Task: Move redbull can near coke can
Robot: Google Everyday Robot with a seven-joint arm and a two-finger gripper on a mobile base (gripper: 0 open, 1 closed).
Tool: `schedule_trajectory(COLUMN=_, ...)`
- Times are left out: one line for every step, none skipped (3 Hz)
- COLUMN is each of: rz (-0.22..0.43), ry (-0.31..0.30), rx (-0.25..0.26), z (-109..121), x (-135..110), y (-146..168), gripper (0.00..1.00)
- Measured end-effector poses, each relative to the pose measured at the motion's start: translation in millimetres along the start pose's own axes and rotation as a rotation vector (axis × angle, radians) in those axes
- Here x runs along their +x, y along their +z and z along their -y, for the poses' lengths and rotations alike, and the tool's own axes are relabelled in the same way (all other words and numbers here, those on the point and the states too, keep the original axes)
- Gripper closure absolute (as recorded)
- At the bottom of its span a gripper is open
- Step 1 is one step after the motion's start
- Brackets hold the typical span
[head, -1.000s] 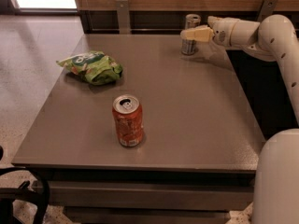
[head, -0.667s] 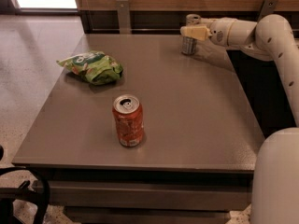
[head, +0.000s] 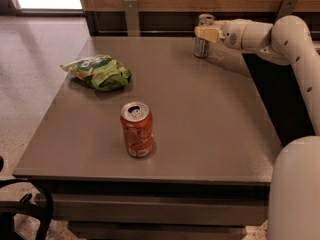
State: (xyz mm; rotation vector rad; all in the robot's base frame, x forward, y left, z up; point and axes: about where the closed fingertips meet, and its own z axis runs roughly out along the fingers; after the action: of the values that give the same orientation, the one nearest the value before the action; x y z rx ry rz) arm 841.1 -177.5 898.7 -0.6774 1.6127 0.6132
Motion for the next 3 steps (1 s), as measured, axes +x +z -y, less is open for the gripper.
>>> schedule_trajectory(rz=-0.001, ry=0.001, rx=-0.005, z=-2, x=1, y=3, gripper=1.0)
schedule_trajectory(rz=-0.001, ry=0.001, rx=-0.005, z=-2, x=1, y=4, gripper=1.0)
schedule_trajectory(rz=-0.021, ry=-0.007, rx=-0.014, z=-9, x=-12, y=-8, gripper=1.0)
